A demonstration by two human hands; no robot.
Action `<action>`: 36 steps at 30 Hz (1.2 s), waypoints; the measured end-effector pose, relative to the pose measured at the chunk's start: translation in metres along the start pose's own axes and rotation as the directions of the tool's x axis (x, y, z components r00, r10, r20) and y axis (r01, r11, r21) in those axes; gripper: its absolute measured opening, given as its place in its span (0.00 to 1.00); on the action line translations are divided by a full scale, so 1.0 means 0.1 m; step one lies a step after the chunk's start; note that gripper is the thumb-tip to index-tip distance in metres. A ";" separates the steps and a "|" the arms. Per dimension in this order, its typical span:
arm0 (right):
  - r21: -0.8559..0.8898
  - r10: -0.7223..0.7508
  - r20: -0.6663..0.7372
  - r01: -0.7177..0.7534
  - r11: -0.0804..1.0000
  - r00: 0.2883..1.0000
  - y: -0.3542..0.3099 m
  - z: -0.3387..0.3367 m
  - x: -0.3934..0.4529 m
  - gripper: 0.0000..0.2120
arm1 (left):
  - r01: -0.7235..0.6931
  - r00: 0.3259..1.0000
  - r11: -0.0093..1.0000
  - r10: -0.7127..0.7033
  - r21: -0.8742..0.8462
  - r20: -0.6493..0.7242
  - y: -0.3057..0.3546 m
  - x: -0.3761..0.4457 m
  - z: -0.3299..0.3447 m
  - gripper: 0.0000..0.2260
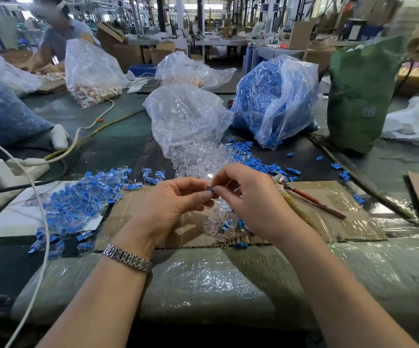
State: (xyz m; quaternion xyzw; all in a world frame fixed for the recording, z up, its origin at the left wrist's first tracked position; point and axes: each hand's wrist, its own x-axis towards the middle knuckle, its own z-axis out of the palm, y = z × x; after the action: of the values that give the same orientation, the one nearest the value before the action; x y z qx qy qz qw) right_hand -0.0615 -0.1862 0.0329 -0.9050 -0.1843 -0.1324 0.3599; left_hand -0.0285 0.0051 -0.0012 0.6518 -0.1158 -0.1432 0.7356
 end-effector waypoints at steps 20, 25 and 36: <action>-0.311 0.658 -0.031 -0.633 0.709 0.753 0.59 -0.59 0.08 0.15 | -0.052 0.995 0.976 0.032 -0.210 -0.096 0.03 0.02 0.01 0.09; 0.159 0.498 0.462 -0.621 0.768 0.734 0.17 -0.55 0.06 0.11 | -0.055 0.989 0.955 0.012 -0.293 -0.147 0.05 0.03 0.00 0.13; 0.172 0.343 0.598 -0.534 0.828 0.725 -0.11 -0.25 0.06 0.11 | -0.049 0.988 0.973 0.015 -0.224 -0.151 0.01 0.07 -0.01 0.12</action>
State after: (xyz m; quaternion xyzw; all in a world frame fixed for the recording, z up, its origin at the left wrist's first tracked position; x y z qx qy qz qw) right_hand -0.0635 -0.1951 0.0589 -0.8476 -0.0753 0.2526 0.4606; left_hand -0.0218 0.0036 -0.0005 0.5703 -0.0542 -0.0950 0.8141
